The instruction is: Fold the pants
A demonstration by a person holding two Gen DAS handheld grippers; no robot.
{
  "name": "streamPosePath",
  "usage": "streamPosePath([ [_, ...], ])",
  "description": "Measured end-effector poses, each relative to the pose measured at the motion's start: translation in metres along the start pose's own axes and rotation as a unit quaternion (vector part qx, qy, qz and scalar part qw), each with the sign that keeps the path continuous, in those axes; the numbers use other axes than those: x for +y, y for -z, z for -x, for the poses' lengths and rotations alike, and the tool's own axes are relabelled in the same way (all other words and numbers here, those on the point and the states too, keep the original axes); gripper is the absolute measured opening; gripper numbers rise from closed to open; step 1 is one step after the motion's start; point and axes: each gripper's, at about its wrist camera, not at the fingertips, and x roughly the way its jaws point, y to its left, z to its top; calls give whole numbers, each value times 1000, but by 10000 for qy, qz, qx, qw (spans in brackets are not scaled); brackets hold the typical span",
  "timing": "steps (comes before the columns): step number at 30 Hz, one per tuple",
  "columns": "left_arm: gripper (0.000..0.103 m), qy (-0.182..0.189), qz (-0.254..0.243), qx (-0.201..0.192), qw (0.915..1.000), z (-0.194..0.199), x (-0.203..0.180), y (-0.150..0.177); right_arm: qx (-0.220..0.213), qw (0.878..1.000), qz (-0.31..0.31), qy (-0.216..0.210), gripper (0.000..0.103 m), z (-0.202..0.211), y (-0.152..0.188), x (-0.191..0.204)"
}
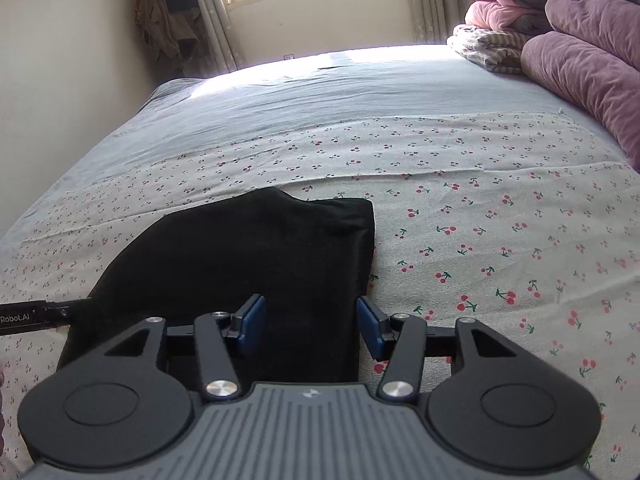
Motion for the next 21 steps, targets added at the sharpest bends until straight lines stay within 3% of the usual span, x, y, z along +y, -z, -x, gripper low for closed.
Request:
streamPosePath([
  [2,74,-158,-98,-92,9998,11,-3,0,-114,9997,193,-21,45,15,2,9],
  [5,74,-258,-291,-94,9992,17,-7,3,-269,9990,352,-55,56,34,7,18],
  [7,74,-402,-377,-53,9985,17,-10,9,-205,9982,555,-6,73,39,12,24],
  [8,75,-481,-398,-17,9980,18,-11,12,-187,9971,742,35,76,40,16,29],
  [10,78,-564,-425,49,9975,23,-14,19,-177,9953,939,167,77,42,22,33],
  [13,96,-659,-391,-152,9969,46,-18,33,-145,9966,763,288,82,55,29,31],
  [16,98,-710,-533,-328,9955,71,-24,45,-371,9968,631,308,91,77,33,36],
  [21,102,-732,-396,-482,9954,109,-19,78,-662,9959,472,394,91,116,54,48],
])
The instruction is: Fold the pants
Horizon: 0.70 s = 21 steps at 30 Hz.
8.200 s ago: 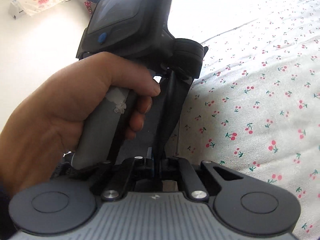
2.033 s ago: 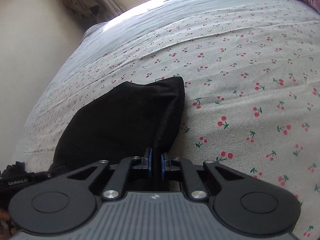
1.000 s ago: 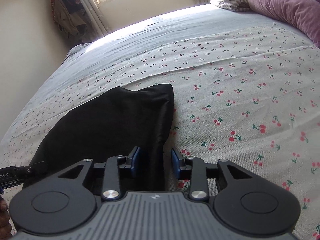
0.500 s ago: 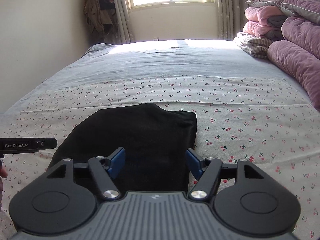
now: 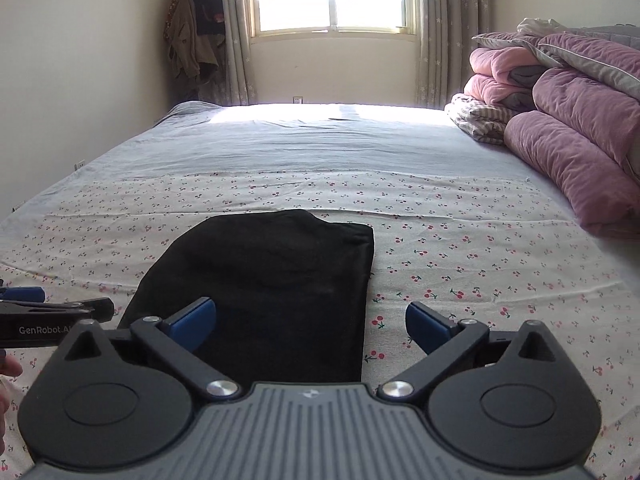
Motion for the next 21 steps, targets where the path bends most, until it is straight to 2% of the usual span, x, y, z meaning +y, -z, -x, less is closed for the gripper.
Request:
streamPosePath([
  [5,102,70,225,113,9997,24,12,23,100,9996,191,163,91,23,30,15],
  [10,102,-192,-233,-253,9992,35,1,35,182,9995,-3,259,91,38,47,23],
  [13,102,-203,-271,-53,9994,20,-3,36,314,9989,-222,254,91,31,51,24],
  [21,102,29,-64,313,9995,7,-7,40,587,9971,96,480,91,10,65,21],
])
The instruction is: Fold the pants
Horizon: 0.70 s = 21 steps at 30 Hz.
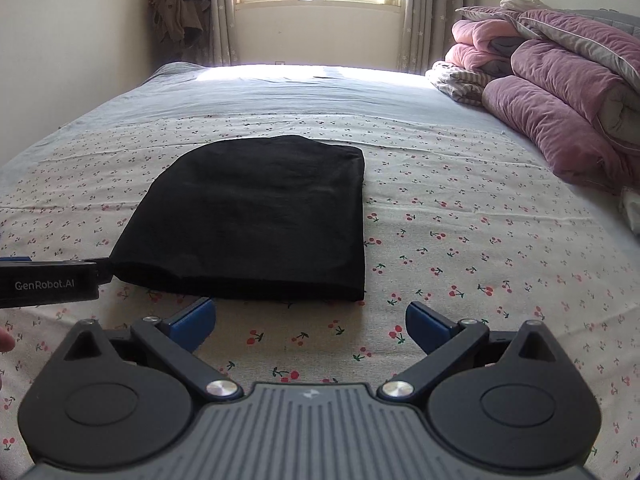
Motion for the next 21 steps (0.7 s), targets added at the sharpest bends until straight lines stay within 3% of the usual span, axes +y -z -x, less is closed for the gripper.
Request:
streamPosePath([
  [13,103,341,-84,225,9991,2,-8,5,-29,9998,29,-189,91,7,4,1],
  [21,103,221,-216,138,9994,5,-13,6,-23,9998,-62,-164,91,6,4,-1],
])
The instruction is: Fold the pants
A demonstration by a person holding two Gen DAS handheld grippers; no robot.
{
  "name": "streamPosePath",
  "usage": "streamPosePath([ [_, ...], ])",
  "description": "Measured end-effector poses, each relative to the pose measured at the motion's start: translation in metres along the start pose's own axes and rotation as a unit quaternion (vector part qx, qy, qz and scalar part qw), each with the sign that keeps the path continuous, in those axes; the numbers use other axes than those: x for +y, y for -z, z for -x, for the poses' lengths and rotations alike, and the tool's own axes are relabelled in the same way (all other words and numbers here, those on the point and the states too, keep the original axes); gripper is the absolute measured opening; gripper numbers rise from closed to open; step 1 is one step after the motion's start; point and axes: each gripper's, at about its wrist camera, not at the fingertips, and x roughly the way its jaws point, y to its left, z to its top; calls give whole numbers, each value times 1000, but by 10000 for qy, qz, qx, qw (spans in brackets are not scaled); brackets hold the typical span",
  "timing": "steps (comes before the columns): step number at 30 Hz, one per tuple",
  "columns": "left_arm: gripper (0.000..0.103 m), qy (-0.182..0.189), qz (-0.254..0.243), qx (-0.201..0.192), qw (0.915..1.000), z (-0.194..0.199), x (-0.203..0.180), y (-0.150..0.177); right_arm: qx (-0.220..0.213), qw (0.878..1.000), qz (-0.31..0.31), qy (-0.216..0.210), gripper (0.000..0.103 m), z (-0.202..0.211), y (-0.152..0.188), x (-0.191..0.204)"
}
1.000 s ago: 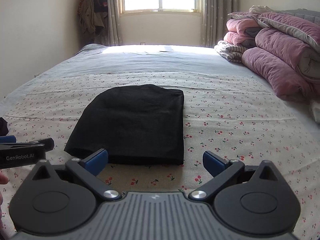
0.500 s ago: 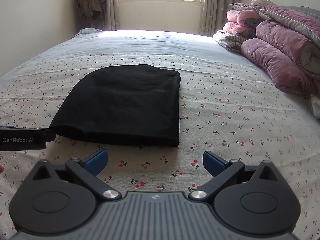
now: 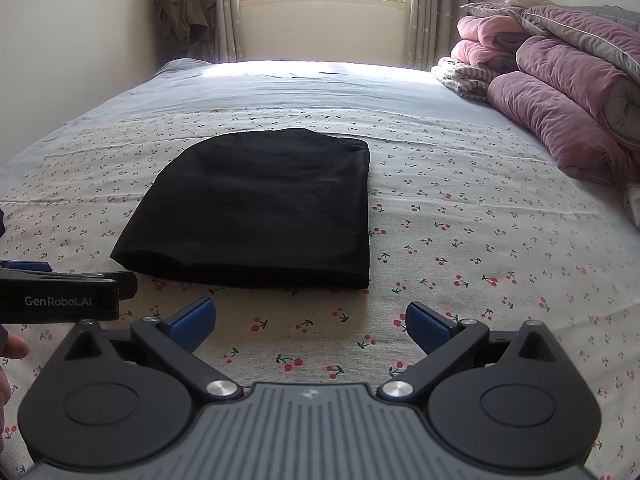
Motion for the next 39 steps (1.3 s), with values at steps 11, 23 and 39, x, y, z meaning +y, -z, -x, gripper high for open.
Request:
streamPosePath([
  [11,103,-60,159,-111,9998,4,3,-2,-104,9999,-11,71,91,3,0,0],
  [23,103,-87,-72,-143,9998,6,-5,0,-90,9999,25,72,91,2,0,1],
  [39,103,-146,-108,-217,9996,9,-6,0,-77,9999,34,91,91,1,0,1],
])
